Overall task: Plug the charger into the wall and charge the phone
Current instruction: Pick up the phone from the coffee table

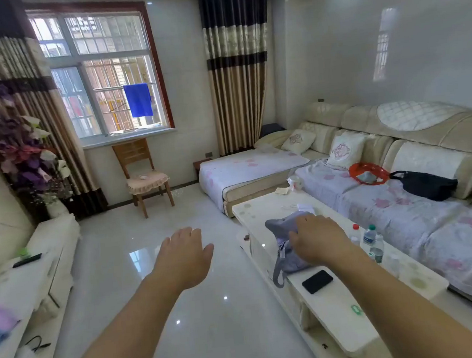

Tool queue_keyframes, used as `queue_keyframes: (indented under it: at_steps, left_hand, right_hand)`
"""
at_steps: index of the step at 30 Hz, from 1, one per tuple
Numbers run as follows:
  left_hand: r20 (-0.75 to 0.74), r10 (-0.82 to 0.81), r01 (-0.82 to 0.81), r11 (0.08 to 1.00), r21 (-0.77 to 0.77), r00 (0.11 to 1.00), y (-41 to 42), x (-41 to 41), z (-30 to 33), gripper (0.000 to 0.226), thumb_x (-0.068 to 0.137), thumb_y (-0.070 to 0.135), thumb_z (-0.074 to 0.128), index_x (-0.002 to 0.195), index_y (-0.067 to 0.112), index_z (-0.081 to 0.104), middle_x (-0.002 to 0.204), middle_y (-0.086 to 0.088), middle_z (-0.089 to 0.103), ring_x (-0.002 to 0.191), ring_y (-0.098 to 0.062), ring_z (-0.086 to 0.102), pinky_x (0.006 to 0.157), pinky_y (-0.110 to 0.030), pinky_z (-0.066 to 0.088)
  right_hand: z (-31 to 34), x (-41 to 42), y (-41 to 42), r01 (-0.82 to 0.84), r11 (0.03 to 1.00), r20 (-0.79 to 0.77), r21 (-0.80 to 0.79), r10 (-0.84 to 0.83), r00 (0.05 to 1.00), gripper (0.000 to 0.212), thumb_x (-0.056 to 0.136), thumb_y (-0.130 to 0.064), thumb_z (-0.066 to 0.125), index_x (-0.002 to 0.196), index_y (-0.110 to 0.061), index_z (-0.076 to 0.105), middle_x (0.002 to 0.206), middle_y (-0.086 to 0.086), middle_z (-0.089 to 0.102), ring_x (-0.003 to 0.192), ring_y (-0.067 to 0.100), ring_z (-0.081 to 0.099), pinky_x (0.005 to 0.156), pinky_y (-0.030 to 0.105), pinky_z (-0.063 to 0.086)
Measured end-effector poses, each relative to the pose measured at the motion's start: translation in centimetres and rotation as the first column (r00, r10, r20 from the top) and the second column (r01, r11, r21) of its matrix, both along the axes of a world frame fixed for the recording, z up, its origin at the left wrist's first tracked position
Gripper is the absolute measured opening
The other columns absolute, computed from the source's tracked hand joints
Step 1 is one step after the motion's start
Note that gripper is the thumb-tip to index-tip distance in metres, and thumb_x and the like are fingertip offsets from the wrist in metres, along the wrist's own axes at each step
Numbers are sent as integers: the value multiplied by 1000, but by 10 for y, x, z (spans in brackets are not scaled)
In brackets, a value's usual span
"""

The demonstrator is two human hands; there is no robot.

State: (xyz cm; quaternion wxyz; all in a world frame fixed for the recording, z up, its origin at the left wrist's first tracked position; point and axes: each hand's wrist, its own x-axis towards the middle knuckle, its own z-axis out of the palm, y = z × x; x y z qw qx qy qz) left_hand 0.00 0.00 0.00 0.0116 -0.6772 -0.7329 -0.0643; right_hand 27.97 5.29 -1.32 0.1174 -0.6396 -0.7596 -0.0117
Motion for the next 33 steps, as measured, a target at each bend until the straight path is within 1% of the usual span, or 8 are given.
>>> queue_keyframes:
  at_steps: [3, 7, 11, 18, 24, 26, 29, 33]
  left_hand:
    - [-3, -27, 27, 1000, 13, 1000, 13, -28, -3, 56, 103, 49, 34, 147, 15, 42, 150, -7, 47, 138, -27, 41, 115, -43, 32]
    - [18, -71, 71, 997, 2, 997, 31, -66, -3, 56, 102, 50, 36, 147, 16, 41, 150, -6, 47, 137, -27, 42, 114, -42, 33]
    - [1, -96, 96, 995, 16, 995, 47, -105, 2, 55, 102, 50, 37, 144, 16, 45, 148, -7, 50, 134, -27, 46, 112, -43, 36]
    - [8, -145, 144, 989, 36, 989, 64, -150, 6, 55, 102, 50, 38, 144, 15, 46, 146, -8, 53, 132, -27, 49, 109, -42, 39]
    - [164, -196, 194, 981, 29, 967, 80, -150, -12, 60, 102, 49, 42, 153, 20, 34, 158, -5, 40, 142, -26, 40, 113, -43, 37]
    - [192, -213, 212, 977, 24, 958, 91, -143, -18, 61, 102, 49, 41, 155, 20, 32, 160, -5, 38, 144, -26, 38, 113, -43, 36]
    - [204, -246, 248, 969, 20, 948, 112, -126, -28, 60, 102, 49, 40, 154, 20, 32, 160, -4, 37, 143, -25, 38, 112, -42, 36]
    - [204, -289, 296, 955, -1, 935, 148, -91, -41, 58, 102, 50, 40, 152, 22, 35, 157, -3, 41, 139, -25, 43, 109, -42, 40]
  right_hand:
    - [-1, -25, 5, 40, 999, 0, -7, -40, 999, 37, 96, -38, 36, 121, -19, 55, 117, 8, 63, 99, 23, 55, 83, 36, 46]
    - [-2, -63, 10, 75, 997, -23, -13, -75, 997, 26, 95, -35, 37, 111, -27, 54, 111, 6, 65, 92, 20, 52, 77, 34, 47]
    - [0, -100, 16, 108, 994, 34, -28, -108, 994, 32, 94, -33, 39, 118, -23, 57, 116, 8, 65, 100, 25, 56, 83, 38, 49]
    - [9, -148, 21, 183, 979, -22, -95, -186, 982, 45, 95, -41, 35, 126, -15, 55, 124, 9, 61, 109, 27, 56, 91, 43, 50]
    - [1, -154, 16, 218, 966, -161, -141, -239, 957, 26, 95, -33, 42, 108, -18, 59, 102, 10, 63, 91, 27, 60, 83, 44, 55]
    - [-4, -148, 19, 253, 955, -187, -154, -280, 942, 21, 96, -32, 44, 105, -20, 59, 106, 12, 66, 90, 26, 61, 81, 39, 53]
    - [-11, -136, 28, 278, 945, -221, -172, -312, 924, 32, 98, -30, 44, 118, -13, 61, 117, 14, 64, 103, 29, 60, 83, 36, 44]
    - [-26, -111, 51, 301, 923, -227, -239, -355, 907, 34, 99, -29, 46, 123, -12, 62, 123, 15, 63, 108, 30, 59, 83, 35, 45]
